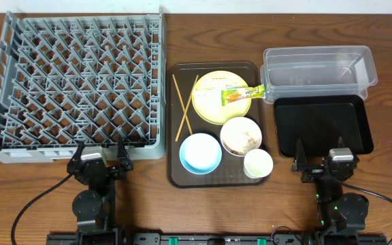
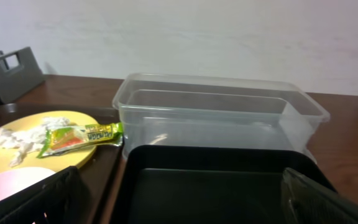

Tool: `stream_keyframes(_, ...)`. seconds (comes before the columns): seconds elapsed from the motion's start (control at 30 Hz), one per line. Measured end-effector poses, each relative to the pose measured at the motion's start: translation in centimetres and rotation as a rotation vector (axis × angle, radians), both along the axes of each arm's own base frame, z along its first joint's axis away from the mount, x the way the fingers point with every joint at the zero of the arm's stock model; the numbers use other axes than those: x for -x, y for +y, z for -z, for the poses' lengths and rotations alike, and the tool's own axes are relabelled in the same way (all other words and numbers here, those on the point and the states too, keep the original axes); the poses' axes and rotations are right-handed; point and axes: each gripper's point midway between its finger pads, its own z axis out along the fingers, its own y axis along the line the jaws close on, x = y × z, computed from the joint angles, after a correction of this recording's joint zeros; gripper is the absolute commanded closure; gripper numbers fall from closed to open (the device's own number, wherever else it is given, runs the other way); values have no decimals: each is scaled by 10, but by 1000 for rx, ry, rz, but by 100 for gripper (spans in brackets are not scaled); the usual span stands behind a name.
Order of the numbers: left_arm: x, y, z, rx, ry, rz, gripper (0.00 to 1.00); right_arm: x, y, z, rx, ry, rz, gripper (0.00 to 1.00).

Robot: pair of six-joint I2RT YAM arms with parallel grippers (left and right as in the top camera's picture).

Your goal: Sort waste into correct bins and load items into the dishwasher

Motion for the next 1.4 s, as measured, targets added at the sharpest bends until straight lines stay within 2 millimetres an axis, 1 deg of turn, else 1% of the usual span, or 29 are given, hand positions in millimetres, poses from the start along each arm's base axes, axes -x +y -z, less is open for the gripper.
stream_keyframes(0.07, 0, 0, 0, 0, 0, 0, 6, 0, -4, -3, 7, -10, 25, 1)
stream_keyframes(0.1, 0, 0, 0, 0, 0, 0, 6, -1, -7, -7, 8, -29, 40, 1)
stream_keyframes(0.2, 0, 0, 0, 0, 0, 0, 6, -1, -10, -28, 7, -115, 59, 1)
stream_keyframes(0.3, 0, 0, 0, 0, 0, 0, 6, 1, -7, -51, 5, -206, 42, 1)
stream_keyframes(0.33, 0, 0, 0, 0, 0, 0, 6, 2, -5, -54, 5, -221, 31, 1)
stream_keyframes(0.47, 0, 0, 0, 0, 0, 0, 6, 2, 2, -58, -21, -222, -15, 1)
stream_keyframes(0.57, 0, 0, 0, 0, 0, 0, 6, 1, 10, -70, -35, -211, -59, 1)
stream_keyframes(0.63, 0, 0, 0, 0, 0, 0, 6, -1, 15, -84, -40, -200, -88, 1)
stream_keyframes(0.73, 0, 0, 0, 0, 0, 0, 6, -8, 25, -113, -49, -167, -147, 1)
stream_keyframes(0.8, 0, 0, 0, 0, 0, 0, 6, -17, 32, -130, -54, -136, -186, 1)
stream_keyframes(0.87, 0, 0, -1, 0, -1, 0, 6, -30, 40, -141, -61, -88, -234, 1)
stream_keyframes(1.0, 0, 0, -1, 0, 0, 0, 6, -65, 59, -152, -87, 35, -344, 1)
stream_keyframes(1.2, 0, 0, -1, 0, 1, 0, 6, -122, 84, -150, -147, 269, -455, 1)
stream_keyframes(1.27, 0, 0, -1, 0, 2, 0, 6, -137, 100, -149, -157, 359, -498, 1)
stream_keyframes(1.3, 0, 0, -1, 0, 2, 0, 6, -145, 112, -149, -157, 403, -525, 1)
stream_keyframes(1.4, 0, 0, -1, 0, 2, 0, 6, -160, 143, -143, -139, 541, -579, 1)
